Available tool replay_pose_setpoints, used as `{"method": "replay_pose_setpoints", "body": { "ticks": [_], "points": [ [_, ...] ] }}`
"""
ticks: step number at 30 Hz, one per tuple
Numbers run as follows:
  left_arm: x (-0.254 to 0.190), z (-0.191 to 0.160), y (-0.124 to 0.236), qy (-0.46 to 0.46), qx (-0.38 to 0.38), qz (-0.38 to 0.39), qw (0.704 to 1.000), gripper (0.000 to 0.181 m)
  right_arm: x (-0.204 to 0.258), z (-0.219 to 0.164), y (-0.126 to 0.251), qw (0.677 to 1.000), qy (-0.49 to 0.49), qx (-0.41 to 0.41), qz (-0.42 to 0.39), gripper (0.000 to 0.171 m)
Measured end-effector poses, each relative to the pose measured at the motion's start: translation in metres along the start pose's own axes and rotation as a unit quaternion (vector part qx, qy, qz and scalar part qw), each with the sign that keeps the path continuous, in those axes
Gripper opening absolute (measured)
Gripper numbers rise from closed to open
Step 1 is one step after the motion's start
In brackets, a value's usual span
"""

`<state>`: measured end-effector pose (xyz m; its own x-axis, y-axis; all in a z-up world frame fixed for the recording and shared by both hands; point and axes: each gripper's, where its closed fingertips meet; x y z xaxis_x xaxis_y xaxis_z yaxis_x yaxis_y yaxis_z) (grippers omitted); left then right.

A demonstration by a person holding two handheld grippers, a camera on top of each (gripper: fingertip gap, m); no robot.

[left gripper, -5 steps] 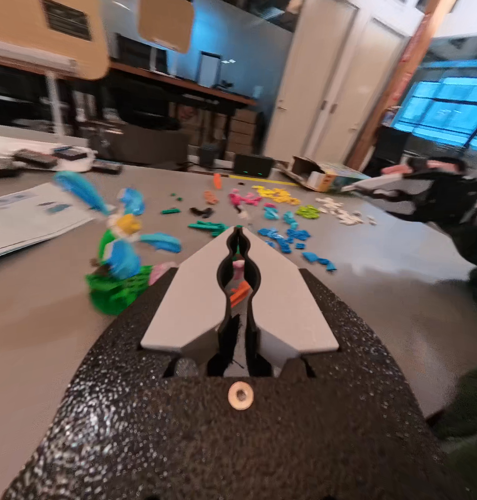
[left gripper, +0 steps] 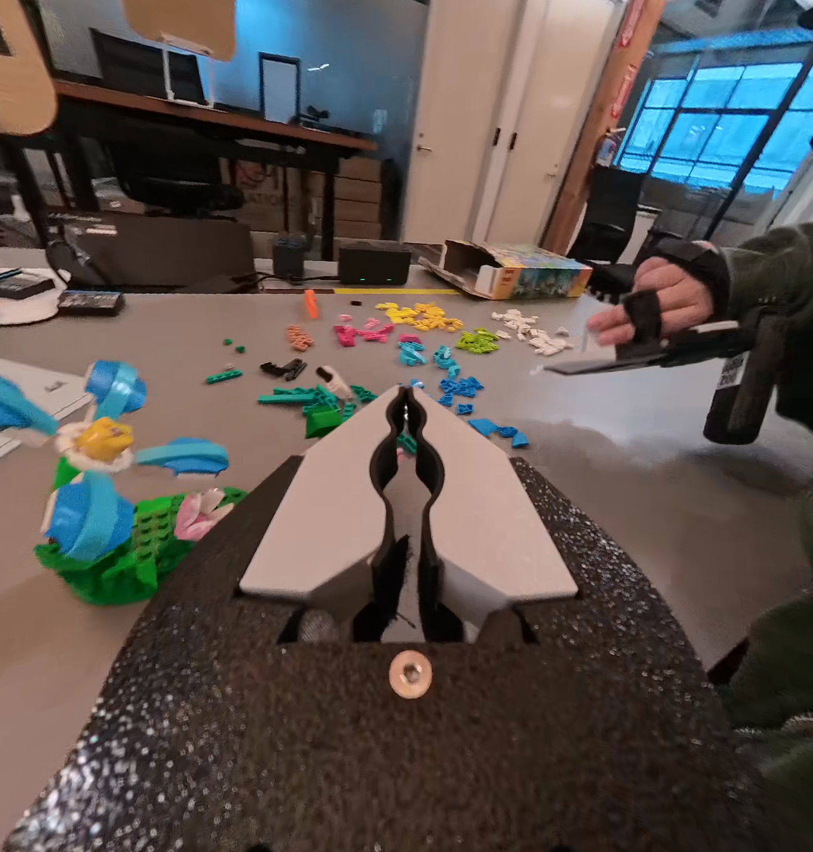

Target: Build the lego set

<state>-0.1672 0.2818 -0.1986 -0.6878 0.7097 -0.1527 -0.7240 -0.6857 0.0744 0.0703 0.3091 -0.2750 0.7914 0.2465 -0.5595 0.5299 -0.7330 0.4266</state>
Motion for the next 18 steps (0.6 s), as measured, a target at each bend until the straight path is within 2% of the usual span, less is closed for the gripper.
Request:
{"method": "replay_pose_setpoints", "body": {
  "ticks": [3, 5, 9, 10, 12, 13, 15, 17, 18],
  "points": [
    [-0.01, 0.005, -0.002, -0.009, -0.007, -0.016, 1.0, 0.0, 0.017, 0.036, 0.012, 0.993, 0.08, -0.077, 0.044, 0.006],
    [-0.013, 0.009, -0.001, -0.012, -0.017, -0.021, 1.0, 0.0, 0.02, 0.054, 0.022, 0.988, 0.093, -0.109, 0.061, 0.006],
    [-0.013, 0.015, 0.002, -0.022, -0.021, -0.021, 0.999, 0.0, 0.014, 0.066, 0.032, 0.985, 0.096, -0.124, 0.074, 0.006],
    [-0.012, 0.018, 0.003, -0.022, -0.027, -0.021, 0.999, 0.0, 0.012, 0.068, 0.034, 0.985, 0.086, -0.127, 0.077, 0.01],
    [-0.011, 0.022, 0.006, -0.021, -0.035, -0.021, 0.999, 0.0, 0.007, 0.067, 0.038, 0.987, 0.061, -0.12, 0.082, 0.034],
    [-0.009, 0.022, 0.007, -0.02, -0.035, -0.019, 0.999, 0.0, 0.008, 0.065, 0.04, 0.988, 0.041, -0.114, 0.094, 0.043],
    [-0.003, 0.021, 0.009, -0.019, -0.034, -0.009, 0.999, 0.0, 0.005, 0.058, 0.045, 0.989, -0.04, -0.093, 0.111, 0.048],
    [0.005, 0.022, 0.012, -0.016, -0.044, 0.004, 0.999, 0.0, 0.002, 0.039, 0.047, 0.976, -0.181, -0.048, 0.112, 0.052],
    [0.01, 0.022, 0.013, -0.015, -0.049, 0.013, 0.999, 0.0, -0.002, 0.027, 0.048, 0.955, -0.279, -0.018, 0.098, 0.054]
  ]
}}
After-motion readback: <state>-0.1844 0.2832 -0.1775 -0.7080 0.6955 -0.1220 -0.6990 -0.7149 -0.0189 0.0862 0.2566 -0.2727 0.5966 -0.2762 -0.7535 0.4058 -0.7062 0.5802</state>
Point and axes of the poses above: each gripper's, where its closed fingertips meet, y back along the fingers, z out of its top, x = y × z across the jaws
